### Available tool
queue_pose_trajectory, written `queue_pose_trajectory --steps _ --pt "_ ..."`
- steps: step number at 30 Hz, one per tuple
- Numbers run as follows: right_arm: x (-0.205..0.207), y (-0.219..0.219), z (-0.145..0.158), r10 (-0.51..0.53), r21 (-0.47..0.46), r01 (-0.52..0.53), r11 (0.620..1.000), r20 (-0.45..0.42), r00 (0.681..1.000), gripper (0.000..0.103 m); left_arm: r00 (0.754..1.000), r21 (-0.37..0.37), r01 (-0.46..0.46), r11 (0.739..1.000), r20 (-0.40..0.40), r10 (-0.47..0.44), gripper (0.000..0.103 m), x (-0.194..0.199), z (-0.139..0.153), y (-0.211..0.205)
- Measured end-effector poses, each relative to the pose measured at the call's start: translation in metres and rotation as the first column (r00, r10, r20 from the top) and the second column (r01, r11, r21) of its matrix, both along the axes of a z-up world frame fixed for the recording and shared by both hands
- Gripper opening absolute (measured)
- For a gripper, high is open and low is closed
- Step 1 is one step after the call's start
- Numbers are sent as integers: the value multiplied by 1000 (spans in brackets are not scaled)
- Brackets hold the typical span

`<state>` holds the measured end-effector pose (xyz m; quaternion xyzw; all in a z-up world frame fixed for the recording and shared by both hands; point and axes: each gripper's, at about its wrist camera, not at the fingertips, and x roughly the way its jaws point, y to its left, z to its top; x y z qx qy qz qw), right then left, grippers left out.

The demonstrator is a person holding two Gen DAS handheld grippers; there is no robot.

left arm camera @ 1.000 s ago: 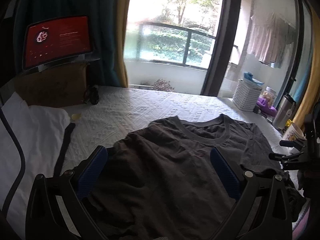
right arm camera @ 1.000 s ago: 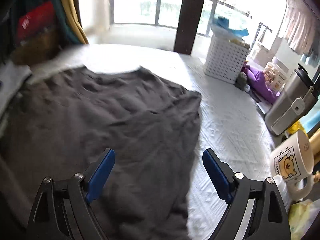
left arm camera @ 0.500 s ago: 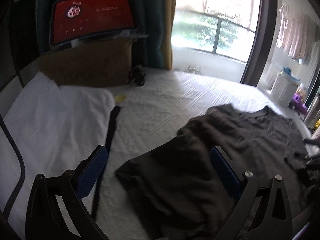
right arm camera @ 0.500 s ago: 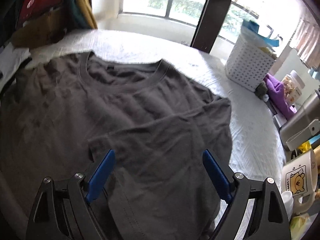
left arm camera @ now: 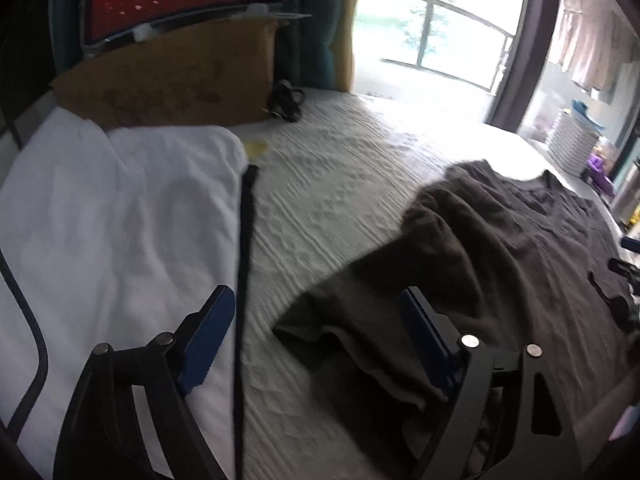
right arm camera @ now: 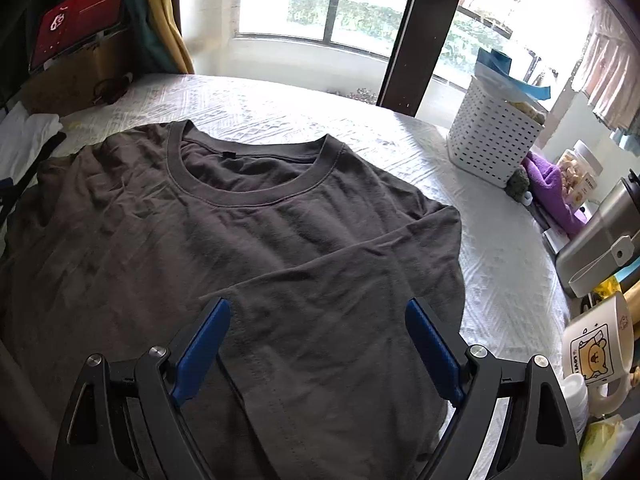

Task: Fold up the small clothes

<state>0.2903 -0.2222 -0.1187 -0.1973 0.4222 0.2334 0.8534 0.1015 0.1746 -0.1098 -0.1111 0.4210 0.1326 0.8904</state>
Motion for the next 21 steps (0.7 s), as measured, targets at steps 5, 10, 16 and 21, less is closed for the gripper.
queue_pose_trajectory --steps 5,10,16,21 --pt "1 2 -3 -3 -3 3 1000 -8 1000 90 997 -27 62 998 -37 -63 74 -9 -6 -16" --pt "1 2 -4 6 -2 -6 1000 -7 1000 90 998 -85 49 995 -28 -51 63 -29 -3 -16" --pt "-1 4 -9 15 10 -15 1000 -16 1000 90 995 -173 86 981 -43 -95 51 -35 -9 -29" --pt "-6 1 -8 21 28 -21 999 -13 1000 90 994 -122 79 989 -67 -88 11 -34 -16 -39"
